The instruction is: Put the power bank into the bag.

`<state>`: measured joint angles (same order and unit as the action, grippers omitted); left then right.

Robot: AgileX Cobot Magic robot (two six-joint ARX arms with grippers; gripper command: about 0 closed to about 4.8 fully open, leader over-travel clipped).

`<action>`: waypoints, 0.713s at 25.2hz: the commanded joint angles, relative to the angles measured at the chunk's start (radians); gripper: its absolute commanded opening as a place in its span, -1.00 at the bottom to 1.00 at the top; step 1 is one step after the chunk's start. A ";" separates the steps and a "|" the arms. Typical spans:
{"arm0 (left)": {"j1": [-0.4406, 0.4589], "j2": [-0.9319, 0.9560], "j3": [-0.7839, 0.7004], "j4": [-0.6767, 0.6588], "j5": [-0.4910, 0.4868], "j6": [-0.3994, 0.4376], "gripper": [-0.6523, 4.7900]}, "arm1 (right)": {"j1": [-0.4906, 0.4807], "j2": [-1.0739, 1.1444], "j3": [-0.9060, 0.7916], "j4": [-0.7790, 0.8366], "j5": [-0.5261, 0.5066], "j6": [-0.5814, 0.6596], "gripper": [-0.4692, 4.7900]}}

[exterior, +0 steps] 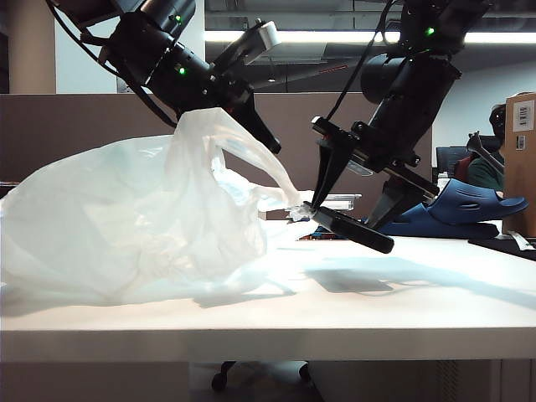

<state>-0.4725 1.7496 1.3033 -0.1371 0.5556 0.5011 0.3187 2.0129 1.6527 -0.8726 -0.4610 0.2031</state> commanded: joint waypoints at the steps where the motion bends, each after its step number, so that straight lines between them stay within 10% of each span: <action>1: 0.000 -0.006 0.003 0.016 0.096 0.000 -0.78 | 0.001 -0.012 0.014 0.009 -0.050 -0.031 -0.02; 6: 0.000 -0.007 0.004 0.061 0.014 0.000 -0.74 | 0.000 -0.011 0.064 0.009 -0.052 -0.066 -0.03; 12: -0.001 -0.039 0.005 0.154 -0.291 0.000 0.75 | -0.001 -0.011 0.085 -0.014 -0.022 -0.073 -0.03; 18: -0.007 -0.055 0.006 0.011 -0.377 -0.004 1.00 | -0.001 -0.011 0.085 -0.013 -0.003 -0.073 -0.03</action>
<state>-0.4747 1.7000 1.3056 -0.0757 0.1783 0.4999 0.3164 2.0113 1.7290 -0.8982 -0.4534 0.1345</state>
